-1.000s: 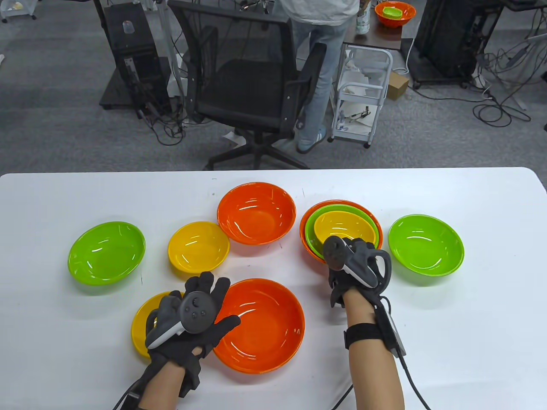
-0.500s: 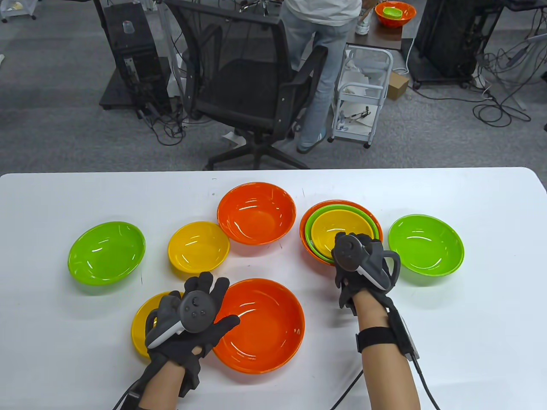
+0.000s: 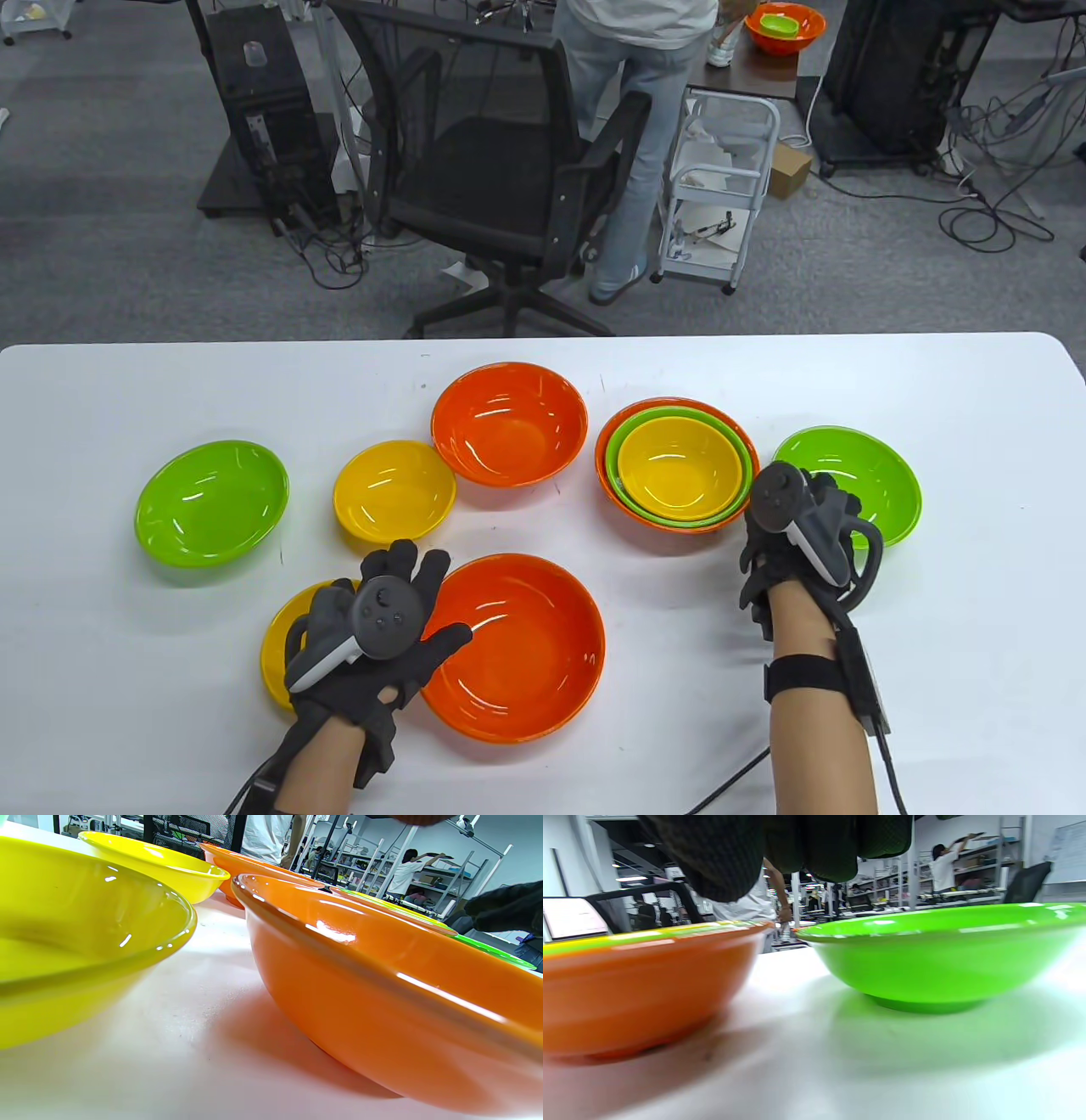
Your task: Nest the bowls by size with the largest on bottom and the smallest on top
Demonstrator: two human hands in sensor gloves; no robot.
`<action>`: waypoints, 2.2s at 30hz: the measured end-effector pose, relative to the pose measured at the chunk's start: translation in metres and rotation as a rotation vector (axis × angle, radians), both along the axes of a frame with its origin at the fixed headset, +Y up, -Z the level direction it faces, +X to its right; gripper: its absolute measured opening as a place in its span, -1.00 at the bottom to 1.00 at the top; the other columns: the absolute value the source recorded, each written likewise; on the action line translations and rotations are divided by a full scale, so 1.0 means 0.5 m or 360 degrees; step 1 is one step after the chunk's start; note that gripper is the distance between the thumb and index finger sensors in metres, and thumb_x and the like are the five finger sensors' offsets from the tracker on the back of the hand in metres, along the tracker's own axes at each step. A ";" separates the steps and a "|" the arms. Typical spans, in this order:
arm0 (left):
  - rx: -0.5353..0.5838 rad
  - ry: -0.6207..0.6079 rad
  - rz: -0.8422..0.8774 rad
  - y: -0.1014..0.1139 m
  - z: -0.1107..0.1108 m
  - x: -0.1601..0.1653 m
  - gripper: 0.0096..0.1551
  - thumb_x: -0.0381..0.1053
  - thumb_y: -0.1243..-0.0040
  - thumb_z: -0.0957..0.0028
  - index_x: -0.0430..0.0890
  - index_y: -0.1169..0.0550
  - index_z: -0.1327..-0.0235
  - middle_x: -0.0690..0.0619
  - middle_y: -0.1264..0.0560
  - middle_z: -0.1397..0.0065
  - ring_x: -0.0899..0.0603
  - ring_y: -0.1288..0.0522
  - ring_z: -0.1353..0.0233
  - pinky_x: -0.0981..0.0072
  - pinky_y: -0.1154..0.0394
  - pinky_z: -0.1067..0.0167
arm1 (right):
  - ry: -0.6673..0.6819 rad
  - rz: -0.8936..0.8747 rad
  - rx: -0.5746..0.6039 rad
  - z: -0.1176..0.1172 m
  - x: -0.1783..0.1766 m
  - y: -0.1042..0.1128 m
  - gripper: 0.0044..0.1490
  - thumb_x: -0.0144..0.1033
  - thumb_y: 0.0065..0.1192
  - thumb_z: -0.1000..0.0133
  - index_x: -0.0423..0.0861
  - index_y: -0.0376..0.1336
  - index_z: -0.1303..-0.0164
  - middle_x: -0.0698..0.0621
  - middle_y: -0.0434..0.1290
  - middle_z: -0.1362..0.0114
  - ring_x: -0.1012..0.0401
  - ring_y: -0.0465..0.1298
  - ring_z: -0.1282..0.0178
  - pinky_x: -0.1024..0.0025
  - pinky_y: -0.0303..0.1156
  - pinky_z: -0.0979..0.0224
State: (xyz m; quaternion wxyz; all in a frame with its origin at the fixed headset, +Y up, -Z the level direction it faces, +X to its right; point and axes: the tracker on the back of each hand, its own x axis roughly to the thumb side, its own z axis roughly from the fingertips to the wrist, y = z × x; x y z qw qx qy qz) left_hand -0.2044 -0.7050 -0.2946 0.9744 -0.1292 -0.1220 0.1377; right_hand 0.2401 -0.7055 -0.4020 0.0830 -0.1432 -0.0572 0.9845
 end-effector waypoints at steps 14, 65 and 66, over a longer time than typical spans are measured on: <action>0.0028 0.0038 -0.0007 0.001 -0.003 -0.007 0.03 0.45 0.11 -0.05 0.11 0.13 -0.69 -0.19 0.26 -0.75 -0.44 0.21 -0.72 -0.56 0.19 -0.45 | -0.0122 -0.0026 -0.0226 -0.015 0.069 -0.066 -0.15 -0.27 0.35 -0.07 -0.19 0.11 -0.56 -0.24 0.20 -0.60 -0.28 0.07 -0.62 -0.36 -0.10 -0.56; 0.0010 0.0024 -0.0007 -0.014 -0.006 0.001 0.02 0.45 0.11 -0.05 0.13 0.11 -0.69 -0.17 0.23 -0.76 -0.43 0.21 -0.72 -0.55 0.19 -0.46 | 0.0953 0.0189 0.0639 0.147 -0.070 0.086 -0.49 -0.39 0.42 0.01 -0.20 0.49 -0.15 -0.16 0.62 -0.21 -0.18 0.48 -0.36 -0.32 0.14 -0.51; 0.0006 0.0022 0.0001 -0.014 -0.006 0.002 0.02 0.45 0.11 -0.05 0.13 0.11 -0.69 -0.17 0.23 -0.76 -0.43 0.21 -0.72 -0.55 0.19 -0.46 | 0.1026 0.0196 0.0648 0.153 -0.084 0.085 -0.49 -0.39 0.42 0.01 -0.20 0.49 -0.15 -0.16 0.61 -0.22 -0.19 0.48 -0.37 -0.32 0.13 -0.52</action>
